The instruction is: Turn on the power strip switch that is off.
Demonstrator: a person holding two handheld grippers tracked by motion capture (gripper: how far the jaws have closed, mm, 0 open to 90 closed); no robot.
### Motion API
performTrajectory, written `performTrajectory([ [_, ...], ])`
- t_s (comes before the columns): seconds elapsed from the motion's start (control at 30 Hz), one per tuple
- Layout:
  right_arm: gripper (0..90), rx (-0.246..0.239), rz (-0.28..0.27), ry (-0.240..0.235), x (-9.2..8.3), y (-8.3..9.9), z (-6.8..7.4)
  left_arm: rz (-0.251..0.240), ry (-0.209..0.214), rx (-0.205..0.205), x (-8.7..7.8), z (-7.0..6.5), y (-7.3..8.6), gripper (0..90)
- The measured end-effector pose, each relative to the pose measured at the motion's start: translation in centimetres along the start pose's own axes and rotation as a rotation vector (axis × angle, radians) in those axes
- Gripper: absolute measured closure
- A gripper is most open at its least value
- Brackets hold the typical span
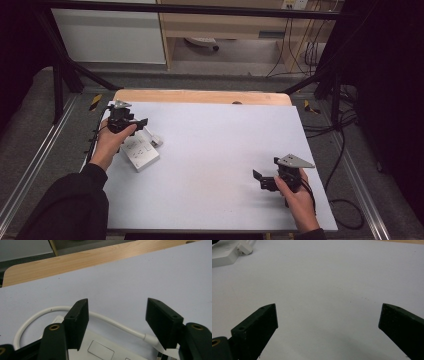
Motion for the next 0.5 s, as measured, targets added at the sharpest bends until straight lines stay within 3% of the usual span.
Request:
performTrajectory([
  [0.27, 2.7, 0.0, 0.001, 0.001, 0.01, 0.01, 0.0, 0.029, 0.019, 0.012, 0.17, -0.31, 0.21, 47.7],
  [0.5, 2.7, 0.0, 0.001, 0.0, 0.0, 0.0, 0.01, 0.048, 0.011, 0.033, 0.15, -0.48, 0.39, 59.6],
])
Point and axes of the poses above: each handheld gripper's, and its own axes: x roughly forward along the jaws, y roughly out of its underside, z roughly to its left, the point moved 4 cm from there along x, roughly forward along the jaws, and after that the axes turned 12 degrees about x, right-handed, at the moved point
